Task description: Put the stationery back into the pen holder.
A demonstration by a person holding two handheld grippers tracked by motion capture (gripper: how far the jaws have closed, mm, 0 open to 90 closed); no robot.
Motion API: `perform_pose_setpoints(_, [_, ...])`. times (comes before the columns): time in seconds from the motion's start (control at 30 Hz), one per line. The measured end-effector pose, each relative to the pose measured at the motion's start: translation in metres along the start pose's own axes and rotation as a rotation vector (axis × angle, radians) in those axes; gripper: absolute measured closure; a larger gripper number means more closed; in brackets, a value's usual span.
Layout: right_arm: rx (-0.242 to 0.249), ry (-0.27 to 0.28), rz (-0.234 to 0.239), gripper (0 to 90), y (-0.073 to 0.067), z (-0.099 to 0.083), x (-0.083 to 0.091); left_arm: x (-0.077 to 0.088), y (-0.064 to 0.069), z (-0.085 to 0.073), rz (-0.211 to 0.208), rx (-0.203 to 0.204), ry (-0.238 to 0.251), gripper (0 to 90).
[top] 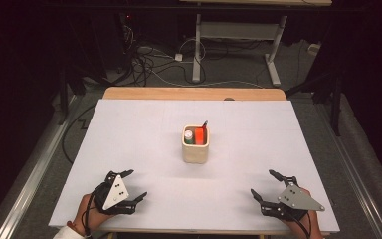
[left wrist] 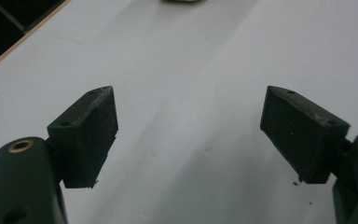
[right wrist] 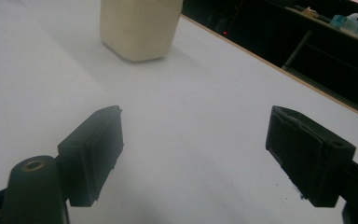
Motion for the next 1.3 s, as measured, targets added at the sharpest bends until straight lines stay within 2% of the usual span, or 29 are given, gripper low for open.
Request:
perform_pose_setpoints(0.13, [0.016,0.001,0.006,18.7,-0.0037,0.0018,0.0012,0.0017,0.001,0.0005,0.001,-0.008,0.0,18.4])
perform_pose_setpoints(0.33, [0.016,0.001,0.004,18.7,-0.004,0.0032,0.0004,0.0012,0.001,0.0001,0.0,-0.011,-0.002,18.4])
perform_pose_setpoints(0.43, [0.001,0.005,0.006,18.8,-0.0029,0.0042,0.0004,0.0019,0.0005,0.0004,0.002,-0.011,-0.001,18.4])
perform_pose_setpoints(0.67, [0.009,0.002,0.007,18.8,-0.0043,0.0037,0.0006,0.001,0.0016,0.0008,-0.001,-0.017,-0.007,18.4])
perform_pose_setpoints(1.3, [0.01,-0.006,0.024,18.9,-0.0064,0.0022,-0.0024,-0.0009,-0.002,0.0005,0.001,-0.003,-0.004,18.4])
Point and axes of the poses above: each handheld gripper's, and its own axes: x roughly backward along the jaws, z roughly out of its top, y roughly to its right, the point moved 8 cm from there along -x, roughly forward along the jaws, and after that the axes turned 14 degrees about -z, right-handed, at the moved point
